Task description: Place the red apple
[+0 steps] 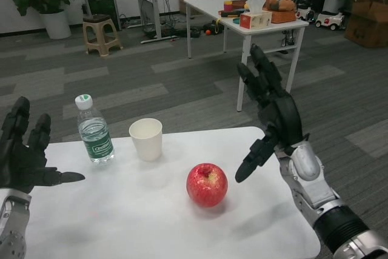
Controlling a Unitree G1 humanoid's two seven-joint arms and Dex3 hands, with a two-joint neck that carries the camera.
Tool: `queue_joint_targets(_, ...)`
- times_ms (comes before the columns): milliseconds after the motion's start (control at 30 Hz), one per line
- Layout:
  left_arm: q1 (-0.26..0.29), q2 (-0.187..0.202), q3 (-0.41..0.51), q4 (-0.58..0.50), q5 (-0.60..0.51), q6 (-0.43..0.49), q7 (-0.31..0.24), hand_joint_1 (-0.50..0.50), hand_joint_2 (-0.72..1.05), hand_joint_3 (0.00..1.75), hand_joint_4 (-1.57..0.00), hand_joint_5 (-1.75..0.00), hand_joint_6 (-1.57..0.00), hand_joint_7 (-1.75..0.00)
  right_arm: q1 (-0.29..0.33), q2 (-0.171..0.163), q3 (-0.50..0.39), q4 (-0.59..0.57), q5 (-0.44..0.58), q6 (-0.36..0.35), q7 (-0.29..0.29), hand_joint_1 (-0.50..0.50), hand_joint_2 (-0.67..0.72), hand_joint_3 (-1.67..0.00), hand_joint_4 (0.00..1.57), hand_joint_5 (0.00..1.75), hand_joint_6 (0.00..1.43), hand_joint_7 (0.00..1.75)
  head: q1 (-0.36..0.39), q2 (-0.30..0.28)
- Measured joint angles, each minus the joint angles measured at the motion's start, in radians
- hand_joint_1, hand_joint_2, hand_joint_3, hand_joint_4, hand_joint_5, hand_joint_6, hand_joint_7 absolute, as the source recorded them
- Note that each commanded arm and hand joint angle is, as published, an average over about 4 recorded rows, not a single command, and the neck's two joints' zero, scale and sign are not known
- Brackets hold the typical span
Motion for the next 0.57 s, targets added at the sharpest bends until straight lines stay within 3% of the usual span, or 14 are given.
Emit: queue_joint_targets(567,0.0,0.004,0.001,-0.016,-0.001,0.0,0.0,-0.5,-0.19,0.0,0.0,-0.1,0.0,0.0,0.005,-0.012,-0.042,-0.054,0.001,0.007,-0.006,-0.46,0.28,0.0,0.0,0.0,0.0,0.0,0.01,0.028)
